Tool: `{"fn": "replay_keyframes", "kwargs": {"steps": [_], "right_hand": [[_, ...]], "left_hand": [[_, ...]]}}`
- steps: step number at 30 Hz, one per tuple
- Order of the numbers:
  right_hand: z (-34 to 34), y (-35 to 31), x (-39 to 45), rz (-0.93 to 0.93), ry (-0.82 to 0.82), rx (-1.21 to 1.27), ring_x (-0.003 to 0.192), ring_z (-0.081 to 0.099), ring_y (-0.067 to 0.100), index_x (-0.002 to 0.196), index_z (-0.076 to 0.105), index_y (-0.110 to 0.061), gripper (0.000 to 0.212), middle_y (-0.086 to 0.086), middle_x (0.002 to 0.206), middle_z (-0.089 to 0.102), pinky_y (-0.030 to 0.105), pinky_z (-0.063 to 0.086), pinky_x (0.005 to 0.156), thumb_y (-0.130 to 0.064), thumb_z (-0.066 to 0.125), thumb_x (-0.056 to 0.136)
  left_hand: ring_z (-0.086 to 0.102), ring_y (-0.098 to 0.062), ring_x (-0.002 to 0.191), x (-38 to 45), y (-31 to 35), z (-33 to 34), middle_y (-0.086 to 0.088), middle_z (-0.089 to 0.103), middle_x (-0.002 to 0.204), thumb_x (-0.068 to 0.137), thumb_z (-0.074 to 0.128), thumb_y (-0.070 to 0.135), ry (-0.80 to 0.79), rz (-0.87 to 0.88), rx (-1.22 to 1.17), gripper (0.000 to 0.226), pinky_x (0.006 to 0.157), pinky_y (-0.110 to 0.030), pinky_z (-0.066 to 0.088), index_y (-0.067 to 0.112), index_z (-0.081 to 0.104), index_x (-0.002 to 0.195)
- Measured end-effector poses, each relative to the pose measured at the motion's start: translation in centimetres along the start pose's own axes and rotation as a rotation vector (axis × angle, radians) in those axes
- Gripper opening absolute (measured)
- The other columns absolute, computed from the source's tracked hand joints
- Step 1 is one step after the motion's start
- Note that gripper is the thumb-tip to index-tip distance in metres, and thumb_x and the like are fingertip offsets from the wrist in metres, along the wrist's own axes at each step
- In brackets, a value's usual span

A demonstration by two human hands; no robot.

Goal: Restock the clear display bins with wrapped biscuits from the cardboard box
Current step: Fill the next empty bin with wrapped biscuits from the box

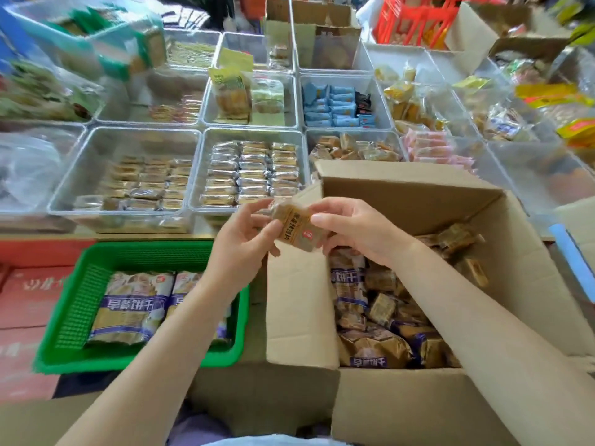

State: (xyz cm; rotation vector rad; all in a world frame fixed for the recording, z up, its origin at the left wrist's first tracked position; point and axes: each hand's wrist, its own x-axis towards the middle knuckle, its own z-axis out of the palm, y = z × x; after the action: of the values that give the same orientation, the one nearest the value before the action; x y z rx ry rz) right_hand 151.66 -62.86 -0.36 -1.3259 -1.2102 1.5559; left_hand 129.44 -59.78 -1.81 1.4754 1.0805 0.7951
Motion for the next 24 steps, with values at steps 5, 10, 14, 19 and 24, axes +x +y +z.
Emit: {"fn": "replay_keyframes", "kwargs": {"steps": [5,10,14,19,24], "right_hand": [[11.4,-1.9,9.9,0.035,-0.029,-0.027,0.092,0.071,0.024,0.13,0.058,-0.006,0.049,0.014,0.111,0.071,0.031,0.058,0.075,-0.009,0.076,0.084],[23.8,-2.1,21.6,0.181,-0.011,-0.099,0.082,0.071,0.025,0.127,0.058,-0.003,0.047,0.023,0.113,0.07,0.028,0.058,0.068,-0.003,0.077,0.084],[29.6,-2.1,29.7,0.304,0.019,-0.049,0.084,0.073,0.024,0.135,0.052,0.004,0.054,0.024,0.118,0.067,0.028,0.058,0.071,-0.008,0.075,0.088],[32.5,-1.2,36.4,0.367,0.221,-0.209,0.096,0.073,0.03,0.13,0.056,-0.005,0.038,0.015,0.117,0.067,0.039,0.062,0.082,-0.012,0.069,0.094],[32.3,-0.6,42.4,0.3,0.37,-0.518,0.091,0.065,0.016,0.127,0.059,-0.021,0.034,0.001,0.114,0.062,0.03,0.057,0.072,-0.019,0.067,0.095]], "left_hand": [[0.072,-0.016,0.092,3.5,-4.1,-12.9,-0.006,0.071,0.108,0.106,0.048,0.018,0.074,-0.087,-0.097,0.021,0.063,-0.027,0.059,0.023,0.063,0.12],[0.067,-0.028,0.104,8.4,-10.3,-26.2,-0.005,0.07,0.107,0.097,0.053,0.037,0.056,-0.256,-0.065,0.014,0.092,-0.053,0.055,0.035,0.065,0.104],[0.066,-0.031,0.103,11.2,-14.4,-33.9,-0.001,0.067,0.101,0.094,0.054,0.037,0.12,-0.277,-0.031,0.008,0.092,-0.059,0.054,0.036,0.061,0.098],[0.059,-0.029,0.118,14.6,-18.5,-39.2,-0.01,0.064,0.123,0.09,0.057,0.039,0.028,-0.187,0.202,0.042,0.105,-0.053,0.046,0.018,0.061,0.127],[0.009,-0.018,0.155,15.0,-21.8,-43.0,-0.003,0.013,0.168,0.098,0.057,0.049,0.108,-0.192,0.633,0.083,0.125,-0.041,0.013,0.015,0.015,0.161]]}}
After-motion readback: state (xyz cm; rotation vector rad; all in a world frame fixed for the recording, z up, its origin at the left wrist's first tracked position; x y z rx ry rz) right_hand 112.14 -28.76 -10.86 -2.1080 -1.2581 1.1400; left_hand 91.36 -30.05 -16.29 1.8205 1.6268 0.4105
